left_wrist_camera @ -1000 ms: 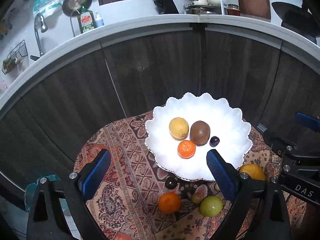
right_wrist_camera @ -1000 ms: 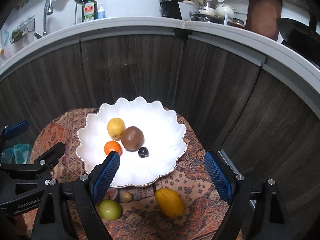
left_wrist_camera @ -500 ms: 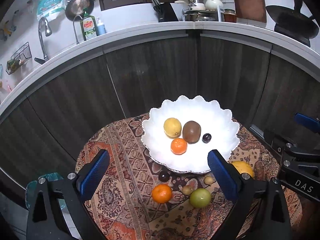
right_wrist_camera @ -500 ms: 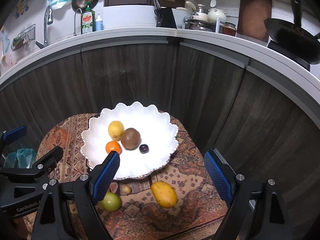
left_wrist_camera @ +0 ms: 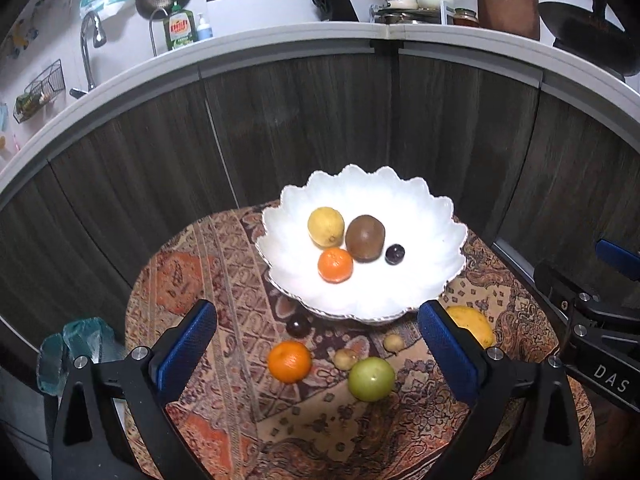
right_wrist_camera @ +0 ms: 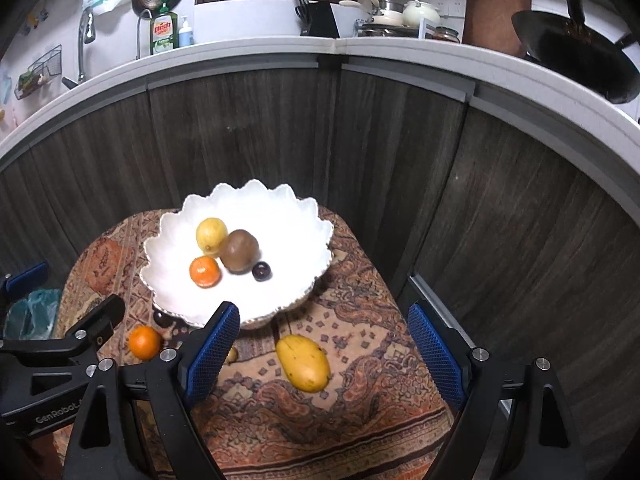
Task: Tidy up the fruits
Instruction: 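Withdraw both tools from the bowl back over the table, then grasp the green apple with the left tool while the right tool grasps the yellow mango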
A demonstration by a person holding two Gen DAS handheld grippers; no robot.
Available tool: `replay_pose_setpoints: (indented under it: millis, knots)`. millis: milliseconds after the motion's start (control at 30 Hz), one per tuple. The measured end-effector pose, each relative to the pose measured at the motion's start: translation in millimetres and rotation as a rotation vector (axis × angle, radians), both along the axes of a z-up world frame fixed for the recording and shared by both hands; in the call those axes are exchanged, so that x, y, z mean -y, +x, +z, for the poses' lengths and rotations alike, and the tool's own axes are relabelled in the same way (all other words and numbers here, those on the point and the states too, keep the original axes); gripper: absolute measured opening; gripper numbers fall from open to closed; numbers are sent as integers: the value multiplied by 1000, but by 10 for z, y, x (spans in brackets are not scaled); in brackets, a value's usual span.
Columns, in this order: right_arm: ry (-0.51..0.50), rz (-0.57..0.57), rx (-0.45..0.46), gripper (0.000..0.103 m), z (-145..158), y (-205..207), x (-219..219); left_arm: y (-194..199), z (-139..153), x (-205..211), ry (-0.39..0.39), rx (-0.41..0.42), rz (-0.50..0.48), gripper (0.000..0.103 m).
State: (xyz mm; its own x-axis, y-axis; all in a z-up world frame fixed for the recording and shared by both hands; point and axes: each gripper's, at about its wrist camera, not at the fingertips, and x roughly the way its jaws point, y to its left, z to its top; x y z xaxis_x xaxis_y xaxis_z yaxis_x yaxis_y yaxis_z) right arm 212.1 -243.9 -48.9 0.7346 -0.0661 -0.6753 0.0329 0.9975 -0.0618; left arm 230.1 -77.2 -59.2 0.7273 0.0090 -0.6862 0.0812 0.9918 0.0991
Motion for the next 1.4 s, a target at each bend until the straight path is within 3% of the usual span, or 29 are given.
replay_pose_setpoints:
  millis: [500, 867, 1400]
  knots:
    - [-29, 24, -64, 87, -529, 57, 117, -3, -649, 136, -41, -119, -5, 101]
    - [-20, 29, -133, 87, -922, 146, 191, 97, -1052, 249, -16, -197, -3, 94]
    - [-6, 40, -184, 87, -1242, 287, 163, 255, -1430, 300, -31, -273, -4, 71]
